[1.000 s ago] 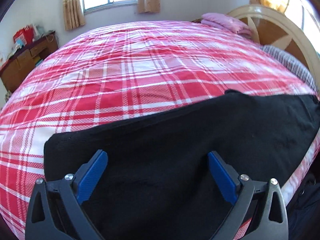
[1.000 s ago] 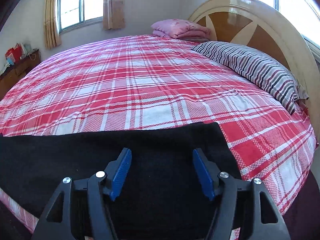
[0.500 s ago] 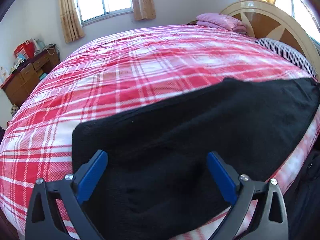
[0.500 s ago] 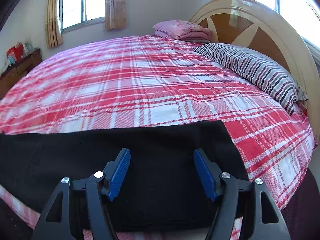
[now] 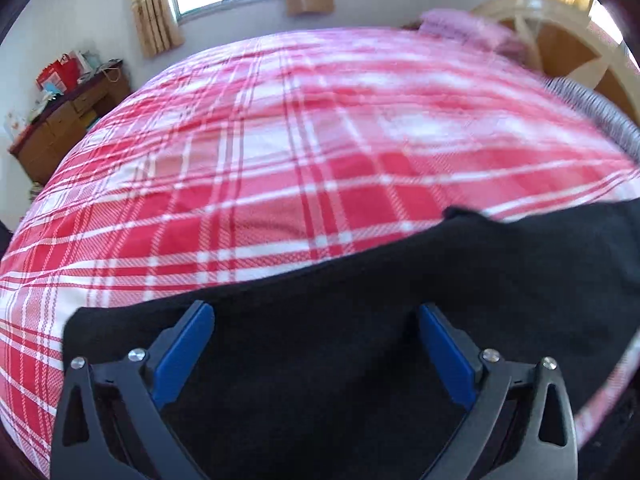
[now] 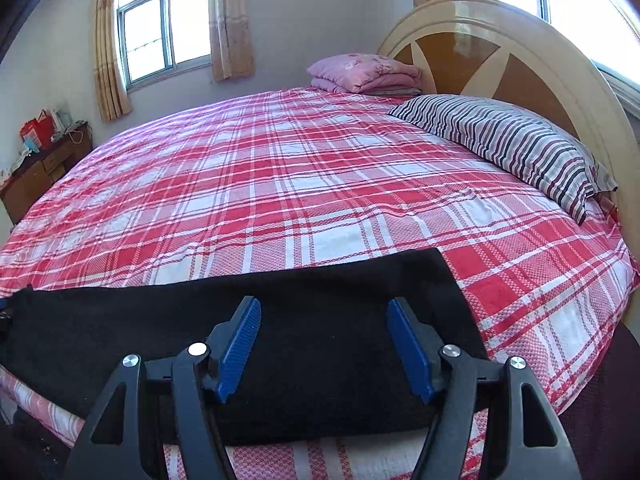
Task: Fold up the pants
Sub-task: 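Grasp the pant leg end with the right gripper and lift it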
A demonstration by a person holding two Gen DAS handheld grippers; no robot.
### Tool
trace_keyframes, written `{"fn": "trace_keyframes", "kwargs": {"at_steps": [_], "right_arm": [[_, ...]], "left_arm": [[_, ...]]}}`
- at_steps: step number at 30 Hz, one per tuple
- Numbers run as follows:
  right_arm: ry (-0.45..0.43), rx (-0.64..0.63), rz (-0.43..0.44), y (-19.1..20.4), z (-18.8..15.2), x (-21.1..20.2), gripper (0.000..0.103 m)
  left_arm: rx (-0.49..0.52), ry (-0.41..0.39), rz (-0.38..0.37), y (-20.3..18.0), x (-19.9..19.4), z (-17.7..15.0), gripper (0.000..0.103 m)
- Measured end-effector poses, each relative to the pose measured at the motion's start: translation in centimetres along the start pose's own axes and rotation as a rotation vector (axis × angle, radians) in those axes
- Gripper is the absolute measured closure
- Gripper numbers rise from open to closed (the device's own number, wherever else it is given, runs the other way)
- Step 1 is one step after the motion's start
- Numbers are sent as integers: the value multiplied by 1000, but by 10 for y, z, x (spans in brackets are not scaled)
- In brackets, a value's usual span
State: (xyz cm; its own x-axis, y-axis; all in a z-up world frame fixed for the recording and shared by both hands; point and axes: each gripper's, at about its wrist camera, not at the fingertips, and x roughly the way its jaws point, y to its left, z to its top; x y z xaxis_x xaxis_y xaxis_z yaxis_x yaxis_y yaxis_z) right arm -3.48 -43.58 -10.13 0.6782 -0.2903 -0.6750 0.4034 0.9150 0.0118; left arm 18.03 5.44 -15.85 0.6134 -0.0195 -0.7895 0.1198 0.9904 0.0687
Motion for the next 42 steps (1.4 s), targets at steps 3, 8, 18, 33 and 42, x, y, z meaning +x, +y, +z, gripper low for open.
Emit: {"fn": "trace_keyframes", "kwargs": {"at_steps": [3,8,18,33,42], "right_arm": [[-12,53,33,-11,1,-11,36],[-26,180,42,-41,4,-19,36],[9,484,143,-114,-10,-18,36],[46,403,191,-110,-21,11,63],[35,420,276,-107,-20,11,86]], "left_arm": [[-63,-12,-28,6,-8,3,0],[-73,-109,-115,-16,-38,17,0],[92,-101,-238,-98,-37,5,0],[99,-75,-189,-97,-16,-11,0],[97,-80,-198,-95,-16,-11,0]]}}
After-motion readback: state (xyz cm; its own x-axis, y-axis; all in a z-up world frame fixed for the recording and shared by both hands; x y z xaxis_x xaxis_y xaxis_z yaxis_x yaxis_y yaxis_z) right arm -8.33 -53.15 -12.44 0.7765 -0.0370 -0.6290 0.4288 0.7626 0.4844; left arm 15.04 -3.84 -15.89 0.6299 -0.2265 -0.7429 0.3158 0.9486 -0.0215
